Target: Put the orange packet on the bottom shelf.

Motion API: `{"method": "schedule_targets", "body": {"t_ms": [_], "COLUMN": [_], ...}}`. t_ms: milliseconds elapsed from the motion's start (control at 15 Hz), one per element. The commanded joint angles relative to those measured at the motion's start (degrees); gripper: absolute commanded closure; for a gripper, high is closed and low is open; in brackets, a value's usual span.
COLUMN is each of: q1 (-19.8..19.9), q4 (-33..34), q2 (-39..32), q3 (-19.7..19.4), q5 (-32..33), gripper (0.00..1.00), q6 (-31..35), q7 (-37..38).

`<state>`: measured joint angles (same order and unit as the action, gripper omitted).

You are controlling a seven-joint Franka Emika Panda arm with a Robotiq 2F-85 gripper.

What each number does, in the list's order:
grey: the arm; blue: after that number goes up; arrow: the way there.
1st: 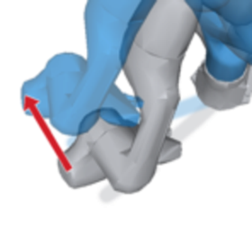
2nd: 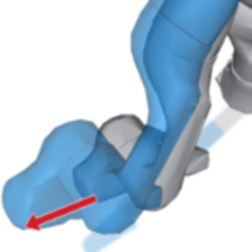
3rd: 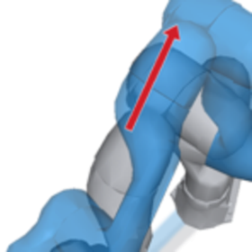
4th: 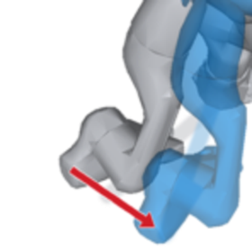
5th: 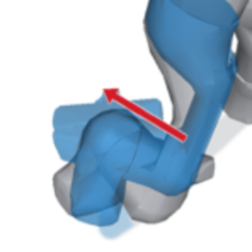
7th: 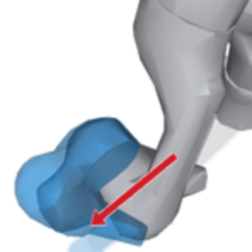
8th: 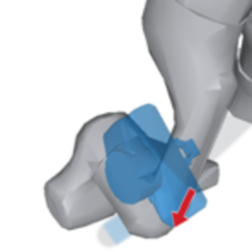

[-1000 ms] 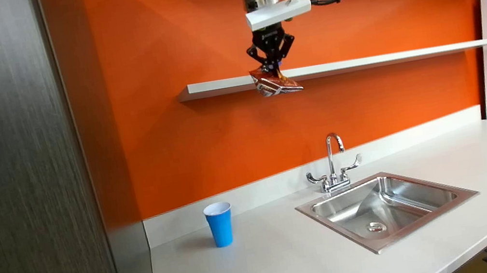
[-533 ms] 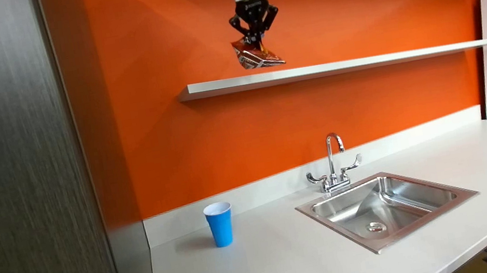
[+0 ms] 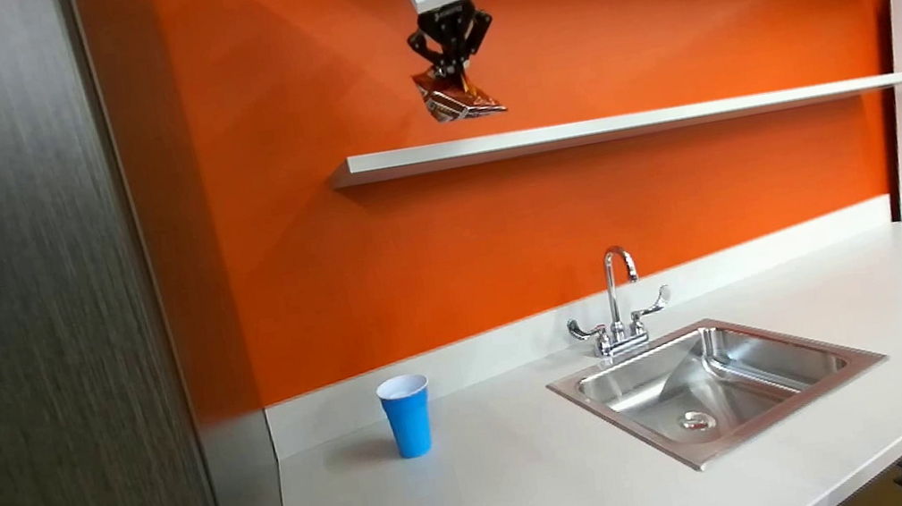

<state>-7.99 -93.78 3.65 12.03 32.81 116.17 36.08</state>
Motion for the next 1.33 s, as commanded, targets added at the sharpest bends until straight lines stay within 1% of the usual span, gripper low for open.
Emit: {"method": "schedule_targets", "body": {"t_ms": [0, 333, 733, 800, 867, 933, 1267], "q1": [-0.17, -1.62, -3.57, -2.56, -2.68, -2.70, -2.67], "q4": [8.02, 14.35, 19.35, 19.60, 20.22, 20.56, 20.92], "q2": [-6.98, -13.38, -17.56, -17.87, -18.28, -18.55, -18.44], "q3": [-0.55, -3.04, -5.81, -4.78, -4.94, -4.96, -4.91], "q5": [2.87, 3.32, 2.77, 3.10, 3.03, 3.01, 2.65], "gripper": [1.00, 1.00, 1.00, 0.92, 0.73, 0.68, 0.29], "q6": [-0.15, 0.65, -0.05, 0.00, -0.22, -0.30, -0.22], "q7": [0.00, -0.02, -0.24, 0.05, 0.15, 0.14, 0.56]}}
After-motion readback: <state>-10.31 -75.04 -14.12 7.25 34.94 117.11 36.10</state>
